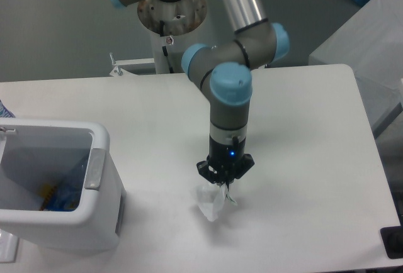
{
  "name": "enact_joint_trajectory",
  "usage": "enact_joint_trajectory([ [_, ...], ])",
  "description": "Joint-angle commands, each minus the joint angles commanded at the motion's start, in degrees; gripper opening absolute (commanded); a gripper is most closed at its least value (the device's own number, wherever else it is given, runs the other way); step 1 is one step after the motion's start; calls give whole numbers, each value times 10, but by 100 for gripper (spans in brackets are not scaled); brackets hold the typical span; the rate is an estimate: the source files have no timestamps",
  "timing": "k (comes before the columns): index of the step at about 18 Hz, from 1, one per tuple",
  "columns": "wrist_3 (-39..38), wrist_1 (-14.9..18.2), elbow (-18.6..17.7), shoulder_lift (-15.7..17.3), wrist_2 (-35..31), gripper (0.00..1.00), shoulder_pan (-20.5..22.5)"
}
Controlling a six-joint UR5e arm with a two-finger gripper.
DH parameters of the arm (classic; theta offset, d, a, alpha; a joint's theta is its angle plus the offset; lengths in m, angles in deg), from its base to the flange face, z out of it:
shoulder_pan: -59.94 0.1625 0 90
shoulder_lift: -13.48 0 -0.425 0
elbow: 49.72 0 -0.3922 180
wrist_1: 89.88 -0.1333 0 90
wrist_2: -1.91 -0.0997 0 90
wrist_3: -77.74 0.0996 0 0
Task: Place the trash in the trash can
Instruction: 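Pinch the bag and lift it off the table, then carry the bag over the bin and release it inside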
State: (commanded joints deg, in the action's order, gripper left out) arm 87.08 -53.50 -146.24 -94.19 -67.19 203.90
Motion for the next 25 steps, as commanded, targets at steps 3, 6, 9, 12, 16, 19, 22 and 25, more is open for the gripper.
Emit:
enact_joint_trajectory([
  [3,-69,0,57,21,56,7,3],
  [6,-113,0,103,37,86,11,-7],
  [9,-108,0,125,63,103,12,-32],
  [12,-106,0,136,76,104,12,-68],
  [16,-99,1,127,95,103,11,-111],
  [19,-50,2,105,100,100,11,-167],
  [22,4,2,85,92,95,11,-205],
  [25,61,2,57,91,90,11,-225],
])
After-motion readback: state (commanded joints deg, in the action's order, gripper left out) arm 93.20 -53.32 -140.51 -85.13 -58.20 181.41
